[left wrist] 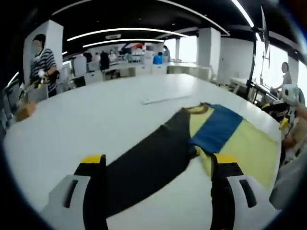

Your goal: Fold the garment on the visible template until the final outline fits inside the template.

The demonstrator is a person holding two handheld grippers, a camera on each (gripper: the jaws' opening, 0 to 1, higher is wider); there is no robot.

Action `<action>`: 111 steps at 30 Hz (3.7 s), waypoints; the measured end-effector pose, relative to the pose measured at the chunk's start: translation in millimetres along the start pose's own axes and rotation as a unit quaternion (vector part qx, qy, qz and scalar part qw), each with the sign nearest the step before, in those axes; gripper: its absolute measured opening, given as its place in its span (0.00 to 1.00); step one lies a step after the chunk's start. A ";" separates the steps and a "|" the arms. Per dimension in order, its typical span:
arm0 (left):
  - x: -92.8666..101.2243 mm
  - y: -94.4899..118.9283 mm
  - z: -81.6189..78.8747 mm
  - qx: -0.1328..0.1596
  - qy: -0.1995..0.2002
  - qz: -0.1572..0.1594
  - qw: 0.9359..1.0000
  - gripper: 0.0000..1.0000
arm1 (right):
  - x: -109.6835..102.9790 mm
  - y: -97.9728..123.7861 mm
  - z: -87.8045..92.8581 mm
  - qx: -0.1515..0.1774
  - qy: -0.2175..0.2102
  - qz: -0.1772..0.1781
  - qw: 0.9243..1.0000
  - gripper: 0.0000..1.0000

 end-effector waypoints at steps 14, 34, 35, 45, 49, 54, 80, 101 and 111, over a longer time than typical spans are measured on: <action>-43.2 32.6 50.4 -0.032 0.066 -0.114 0.991 0.78 | -6.6 2.1 6.2 -0.014 0.009 0.003 1.000 0.94; -67.8 46.6 79.4 -0.046 0.118 -0.223 0.967 0.53 | -11.5 6.0 14.8 -0.025 0.011 0.014 1.000 0.94; -68.1 46.1 79.6 -0.047 0.122 -0.225 0.965 0.52 | -11.3 6.3 15.0 -0.026 0.011 0.015 0.999 0.94; -72.0 40.5 86.5 -0.060 0.139 -0.244 0.958 0.40 | -10.3 7.3 15.7 -0.024 0.008 0.018 1.000 0.93; -72.9 40.3 90.8 -0.068 0.149 -0.253 0.954 0.32 | -10.1 7.2 15.1 -0.021 0.009 0.020 1.000 0.93; -71.8 39.5 91.5 -0.062 0.154 -0.258 0.952 0.26 | -9.7 7.1 15.7 -0.021 0.009 0.022 0.999 0.92; -69.3 44.9 86.8 -0.043 0.241 -0.292 0.925 0.00 | -10.5 6.9 18.6 -0.026 0.019 0.025 0.999 0.91; -45.7 26.1 41.5 0.003 0.209 -0.221 0.953 0.00 | -12.5 6.2 19.9 -0.026 0.027 0.018 0.999 0.95; -30.8 17.3 16.7 0.025 0.189 -0.178 0.965 0.00 | -15.3 5.9 20.8 -0.030 0.031 0.012 0.999 0.95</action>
Point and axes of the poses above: the point that each gripper's makers call its tool centre point, and the gripper's own axes: y roughly backward along the fingers, x roughly to its right, z roughly out of its underside, the point moved 9 cm from there along y, roughly backward along the fingers
